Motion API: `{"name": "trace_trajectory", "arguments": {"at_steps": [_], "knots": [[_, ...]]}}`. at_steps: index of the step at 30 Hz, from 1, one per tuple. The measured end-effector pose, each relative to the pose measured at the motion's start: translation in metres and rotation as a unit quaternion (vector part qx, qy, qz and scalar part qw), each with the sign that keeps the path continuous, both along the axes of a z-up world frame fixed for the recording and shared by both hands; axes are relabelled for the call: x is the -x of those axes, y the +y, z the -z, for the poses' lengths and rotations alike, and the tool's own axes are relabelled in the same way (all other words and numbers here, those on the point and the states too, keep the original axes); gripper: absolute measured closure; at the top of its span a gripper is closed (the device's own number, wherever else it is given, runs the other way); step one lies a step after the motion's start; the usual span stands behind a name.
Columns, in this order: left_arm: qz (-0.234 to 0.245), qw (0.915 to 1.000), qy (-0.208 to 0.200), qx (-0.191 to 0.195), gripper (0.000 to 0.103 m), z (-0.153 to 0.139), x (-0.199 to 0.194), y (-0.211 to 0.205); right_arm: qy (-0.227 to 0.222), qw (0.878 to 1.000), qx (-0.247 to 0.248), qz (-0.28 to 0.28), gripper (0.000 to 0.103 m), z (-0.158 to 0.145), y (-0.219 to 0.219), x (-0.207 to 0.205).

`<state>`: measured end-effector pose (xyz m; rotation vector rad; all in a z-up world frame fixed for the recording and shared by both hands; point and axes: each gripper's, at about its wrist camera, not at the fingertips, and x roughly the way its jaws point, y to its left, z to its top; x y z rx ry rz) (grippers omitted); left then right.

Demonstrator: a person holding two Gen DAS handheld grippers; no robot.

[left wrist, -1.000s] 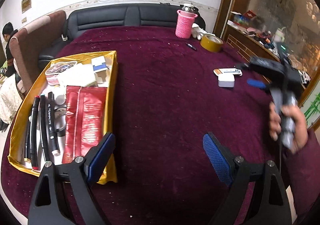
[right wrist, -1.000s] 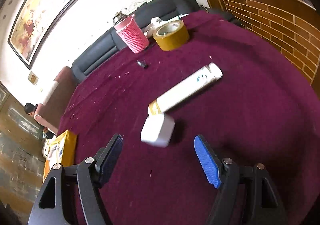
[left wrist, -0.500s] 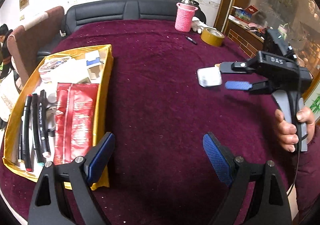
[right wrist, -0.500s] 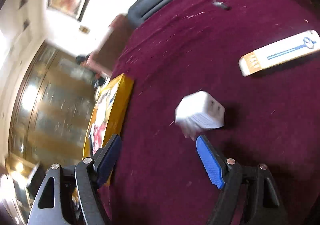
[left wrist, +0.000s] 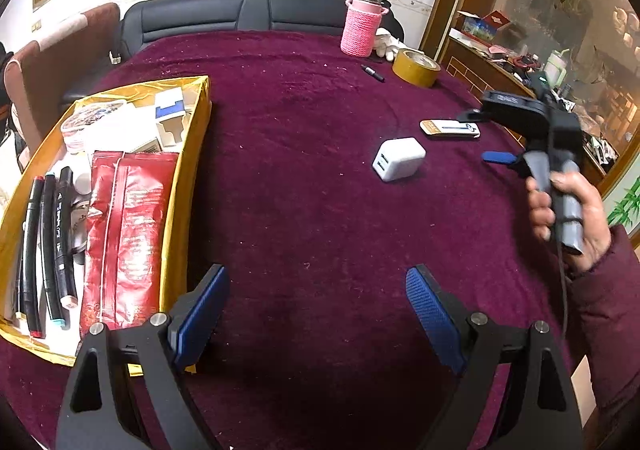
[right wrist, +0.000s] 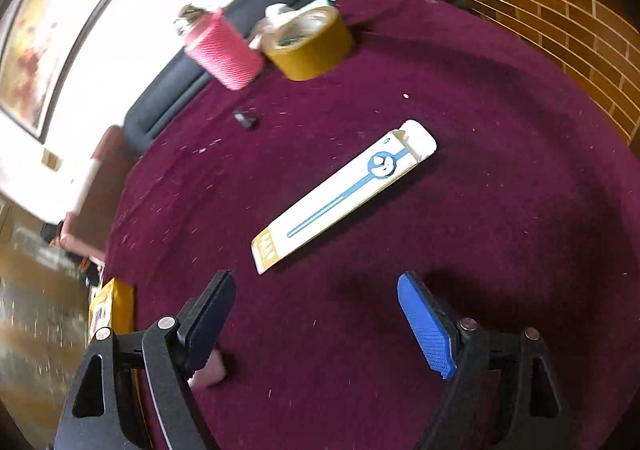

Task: Organize objects
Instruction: 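Grasp the white toothpaste box with the right tool while the left tool grasps the white charger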

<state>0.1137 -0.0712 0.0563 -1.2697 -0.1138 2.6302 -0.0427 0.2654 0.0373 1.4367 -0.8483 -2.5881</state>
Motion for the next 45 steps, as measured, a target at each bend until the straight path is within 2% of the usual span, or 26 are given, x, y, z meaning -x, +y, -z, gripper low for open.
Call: {"name": "trace_trajectory", "arguments": {"at_steps": [10, 13, 15, 17, 20, 22, 26, 30, 34, 37, 41, 45], "knots": [[0.02, 0.9998, -0.002, -0.004, 0.014, 0.006, 0.007, 0.003, -0.035, 0.996, -0.084, 0.017, 0.016, 0.008, -0.032, 0.079], [0.018, 0.9998, -0.009, -0.004, 0.014, 0.009, 0.012, 0.002, -0.044, 0.992, -0.113, 0.024, 0.018, 0.01, -0.039, 0.091], [0.016, 0.9998, -0.013, -0.004, 0.014, 0.012, 0.014, 0.001, -0.047, 0.989, -0.14, 0.025, 0.031, 0.01, -0.043, 0.096], [0.013, 0.9998, -0.016, -0.005, 0.014, 0.013, 0.016, 0.001, -0.047, 0.983, -0.177, 0.018, 0.058, 0.01, -0.048, 0.099], [0.011, 0.9997, -0.018, -0.011, 0.014, 0.013, 0.018, -0.001, -0.037, 0.981, -0.19, 0.008, 0.075, 0.01, -0.044, 0.092], [0.013, 0.9997, -0.016, -0.009, 0.014, 0.01, 0.021, 0.001, -0.032, 0.984, -0.175, 0.002, 0.078, 0.01, -0.037, 0.08], [0.028, 0.9996, -0.002, -0.002, 0.014, 0.002, 0.03, 0.012, -0.015, 0.981, -0.193, -0.025, 0.078, 0.01, -0.039, 0.035], [0.061, 0.9972, 0.022, 0.036, 0.014, -0.005, 0.056, 0.045, 0.015, 0.982, -0.185, -0.028, 0.078, 0.012, -0.038, -0.016], [0.104, 0.9907, 0.04, 0.078, 0.014, 0.0, 0.09, 0.081, 0.052, 0.989, -0.141, -0.013, 0.077, 0.017, -0.025, -0.029], [0.141, 0.9836, 0.04, 0.105, 0.015, 0.011, 0.111, 0.103, 0.06, 0.992, -0.11, -0.012, 0.077, 0.018, -0.017, -0.03], [0.167, 0.9771, 0.037, 0.126, 0.015, 0.024, 0.133, 0.127, 0.062, 0.992, -0.106, -0.013, 0.076, 0.017, -0.017, -0.029], [0.167, 0.9752, 0.022, 0.144, 0.015, 0.038, 0.145, 0.139, 0.062, 0.991, -0.119, -0.017, 0.073, 0.017, -0.021, -0.028]]}}
